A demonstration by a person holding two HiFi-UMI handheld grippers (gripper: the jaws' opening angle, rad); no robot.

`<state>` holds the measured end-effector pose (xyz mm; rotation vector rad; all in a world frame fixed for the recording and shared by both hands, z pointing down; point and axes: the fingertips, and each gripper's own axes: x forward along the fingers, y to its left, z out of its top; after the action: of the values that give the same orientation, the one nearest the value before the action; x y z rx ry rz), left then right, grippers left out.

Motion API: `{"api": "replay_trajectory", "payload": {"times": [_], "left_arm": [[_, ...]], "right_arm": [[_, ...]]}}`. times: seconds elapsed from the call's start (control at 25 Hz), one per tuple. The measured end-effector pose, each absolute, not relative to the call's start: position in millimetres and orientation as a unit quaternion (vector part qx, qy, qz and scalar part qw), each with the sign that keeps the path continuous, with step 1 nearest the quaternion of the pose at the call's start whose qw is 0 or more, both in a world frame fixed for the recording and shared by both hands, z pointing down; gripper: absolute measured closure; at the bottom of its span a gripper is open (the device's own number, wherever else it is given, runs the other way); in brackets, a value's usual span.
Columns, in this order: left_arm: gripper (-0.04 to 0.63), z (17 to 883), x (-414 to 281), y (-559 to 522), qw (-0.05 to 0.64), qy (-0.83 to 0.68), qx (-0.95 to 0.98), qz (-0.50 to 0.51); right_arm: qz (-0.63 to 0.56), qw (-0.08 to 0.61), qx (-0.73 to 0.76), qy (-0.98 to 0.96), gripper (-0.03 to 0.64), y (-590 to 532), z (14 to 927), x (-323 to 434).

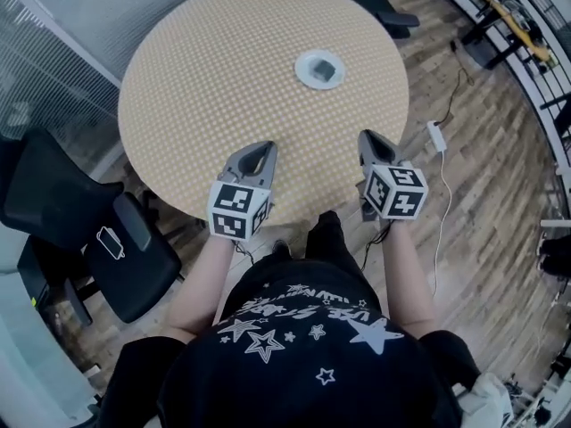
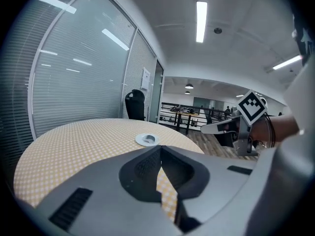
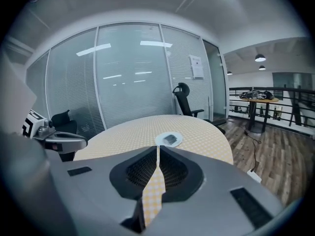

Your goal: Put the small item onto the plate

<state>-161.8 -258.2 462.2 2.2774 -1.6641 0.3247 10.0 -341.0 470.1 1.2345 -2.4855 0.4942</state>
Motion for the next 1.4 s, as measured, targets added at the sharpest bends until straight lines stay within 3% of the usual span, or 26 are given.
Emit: {"api": "replay_trajectory", "payload": {"times": [0.4, 1.4], "left_arm": [[0.595, 478, -120, -235, 0.171, -0.545, 0.813, 0.117], [0.595, 423, 13, -95, 0.122, -0.596, 0.784, 0.127]], "right_arm": [[0.205, 0.143, 0.465, -0.849, 0.578, -281, 470, 60], [0.197, 0.073, 0.369, -0.905, 0.578, -151, 430, 154]]}}
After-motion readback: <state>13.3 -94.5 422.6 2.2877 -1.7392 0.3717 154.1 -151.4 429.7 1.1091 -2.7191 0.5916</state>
